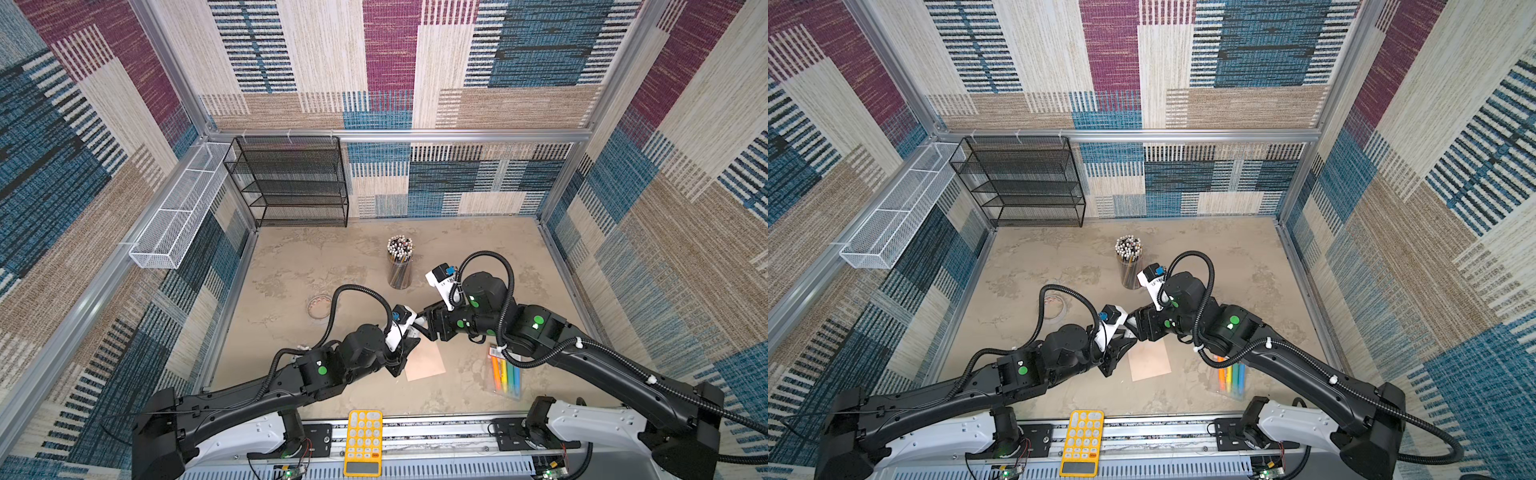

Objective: Place the letter into the envelope and seal it

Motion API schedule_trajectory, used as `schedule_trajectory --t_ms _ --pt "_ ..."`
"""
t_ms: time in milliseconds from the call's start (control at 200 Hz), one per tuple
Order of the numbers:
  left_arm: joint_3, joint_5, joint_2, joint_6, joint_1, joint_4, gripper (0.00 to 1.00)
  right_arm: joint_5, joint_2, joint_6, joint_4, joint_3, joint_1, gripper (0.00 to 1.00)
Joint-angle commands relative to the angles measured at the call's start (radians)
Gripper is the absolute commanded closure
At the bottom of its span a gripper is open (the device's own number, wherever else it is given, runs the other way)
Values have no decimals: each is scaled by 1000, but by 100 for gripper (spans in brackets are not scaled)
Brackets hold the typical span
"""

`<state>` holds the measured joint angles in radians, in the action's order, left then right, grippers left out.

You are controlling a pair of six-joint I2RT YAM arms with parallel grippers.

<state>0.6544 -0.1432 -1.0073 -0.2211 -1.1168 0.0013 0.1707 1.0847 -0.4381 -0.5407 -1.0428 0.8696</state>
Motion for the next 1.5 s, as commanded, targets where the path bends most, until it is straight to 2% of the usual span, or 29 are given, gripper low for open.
schedule_trajectory --t_ms 0,155,265,331,551,731,977,1167,1322,1493 --pt "-19 -15 14 17 0 30 100 -128 -21 -7 0 -21 -10 26" --pt "-75 -25 47 9 -1 61 100 -222 -8 -7 -57 -76 -55 25" --pt "-113 -24 79 13 -2 91 100 -381 29 -28 -129 -112 -88 25" --pt "-130 -27 94 20 -2 105 100 -416 67 -25 -167 -121 -124 25" --pt "-164 -37 121 61 -14 130 100 -413 259 -60 -281 -123 -267 24" --pt "-198 -49 139 87 -26 175 100 -371 327 -50 -310 -99 -363 30" --pt "-222 -30 94 123 -39 250 100 -209 433 -9 -329 -119 -541 35" --pt "-237 -22 78 152 -44 309 100 -152 538 22 -335 -180 -576 35" --pt "-237 -16 75 161 -44 308 100 -160 629 25 -360 -249 -589 35" --pt "-248 -18 96 156 -44 298 100 -142 719 45 -372 -312 -608 41"
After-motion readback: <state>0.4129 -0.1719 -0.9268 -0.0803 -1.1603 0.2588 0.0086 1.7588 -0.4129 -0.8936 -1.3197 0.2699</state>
